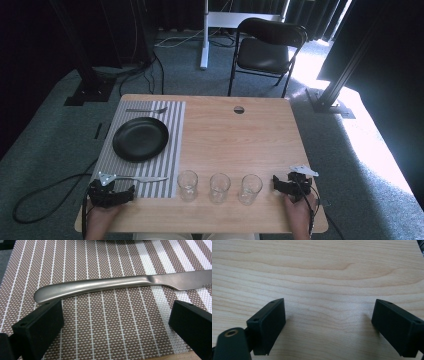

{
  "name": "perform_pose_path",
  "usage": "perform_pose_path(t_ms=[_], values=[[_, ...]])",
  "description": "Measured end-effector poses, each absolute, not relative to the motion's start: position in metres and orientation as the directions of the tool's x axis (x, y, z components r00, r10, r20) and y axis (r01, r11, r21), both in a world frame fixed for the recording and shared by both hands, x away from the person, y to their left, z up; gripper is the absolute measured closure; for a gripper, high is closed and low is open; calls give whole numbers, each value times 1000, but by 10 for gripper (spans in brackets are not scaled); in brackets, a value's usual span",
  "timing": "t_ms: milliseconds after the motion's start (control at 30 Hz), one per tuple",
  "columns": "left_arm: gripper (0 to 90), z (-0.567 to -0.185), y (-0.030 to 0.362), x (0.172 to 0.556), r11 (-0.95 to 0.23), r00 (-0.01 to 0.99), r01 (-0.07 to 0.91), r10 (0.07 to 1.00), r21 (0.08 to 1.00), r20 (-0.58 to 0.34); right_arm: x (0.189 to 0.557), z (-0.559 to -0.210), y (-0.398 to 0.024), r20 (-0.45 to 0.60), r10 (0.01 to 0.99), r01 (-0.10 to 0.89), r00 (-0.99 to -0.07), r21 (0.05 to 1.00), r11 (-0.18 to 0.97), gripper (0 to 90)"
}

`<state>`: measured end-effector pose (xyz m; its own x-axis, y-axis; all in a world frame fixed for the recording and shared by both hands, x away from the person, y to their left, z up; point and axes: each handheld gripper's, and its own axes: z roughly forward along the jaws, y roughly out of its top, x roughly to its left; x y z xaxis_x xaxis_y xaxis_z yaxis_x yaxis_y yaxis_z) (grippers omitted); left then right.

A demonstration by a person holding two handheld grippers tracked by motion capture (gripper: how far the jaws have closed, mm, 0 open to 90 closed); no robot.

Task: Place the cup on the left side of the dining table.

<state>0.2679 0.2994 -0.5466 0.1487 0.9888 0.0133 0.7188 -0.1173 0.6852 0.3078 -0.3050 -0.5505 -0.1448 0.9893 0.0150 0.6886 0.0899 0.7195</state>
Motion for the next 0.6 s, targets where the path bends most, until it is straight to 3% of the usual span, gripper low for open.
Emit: perform_pose_path(t_ms=[600], values=[[2, -547, 300, 268, -124, 157, 717, 987, 686, 13, 308, -551, -305, 14, 989, 688, -146, 720, 91, 114]])
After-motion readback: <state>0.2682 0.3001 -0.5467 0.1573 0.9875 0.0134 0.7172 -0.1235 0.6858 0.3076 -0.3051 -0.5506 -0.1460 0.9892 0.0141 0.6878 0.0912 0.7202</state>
